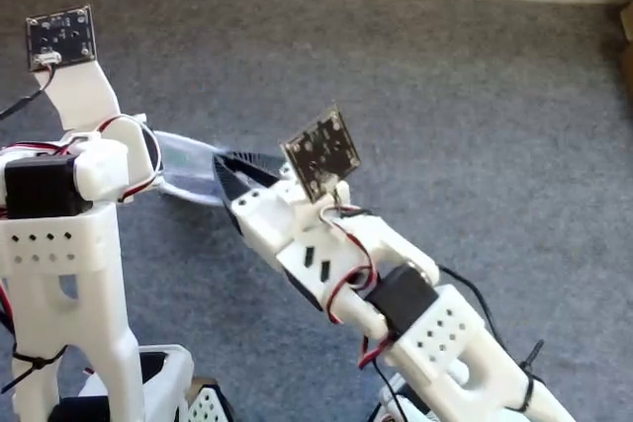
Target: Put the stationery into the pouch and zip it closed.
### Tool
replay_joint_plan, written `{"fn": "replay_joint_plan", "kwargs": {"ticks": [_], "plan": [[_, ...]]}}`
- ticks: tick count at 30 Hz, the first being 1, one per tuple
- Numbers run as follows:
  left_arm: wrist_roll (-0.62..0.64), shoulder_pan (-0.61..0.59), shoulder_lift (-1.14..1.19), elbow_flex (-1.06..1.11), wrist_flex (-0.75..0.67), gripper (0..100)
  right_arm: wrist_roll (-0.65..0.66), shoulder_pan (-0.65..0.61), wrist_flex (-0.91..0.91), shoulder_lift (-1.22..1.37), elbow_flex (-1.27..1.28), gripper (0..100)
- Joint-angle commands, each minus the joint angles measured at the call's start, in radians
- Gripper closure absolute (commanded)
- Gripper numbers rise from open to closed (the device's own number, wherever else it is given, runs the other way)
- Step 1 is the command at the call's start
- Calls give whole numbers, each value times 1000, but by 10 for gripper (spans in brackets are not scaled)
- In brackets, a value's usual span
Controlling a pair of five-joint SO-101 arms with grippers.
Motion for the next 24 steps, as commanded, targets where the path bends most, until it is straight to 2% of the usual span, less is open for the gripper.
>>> {"fn": "replay_joint_plan", "kwargs": {"ticks": [1, 6, 13, 18, 24], "plan": [[6, -13, 5, -41, -11, 994, 17, -16, 213, -65, 53, 995], [8, -13, 5, -41, -17, 994, 78, -16, 409, -117, -39, 995], [8, -13, 5, -42, -17, 994, 81, -12, 438, -85, -128, 979], [8, -13, 5, -42, -12, 994, -51, -13, 513, -84, -269, 860], [8, -13, 5, -42, -12, 994, -152, -15, 628, -84, -403, 858]]}}
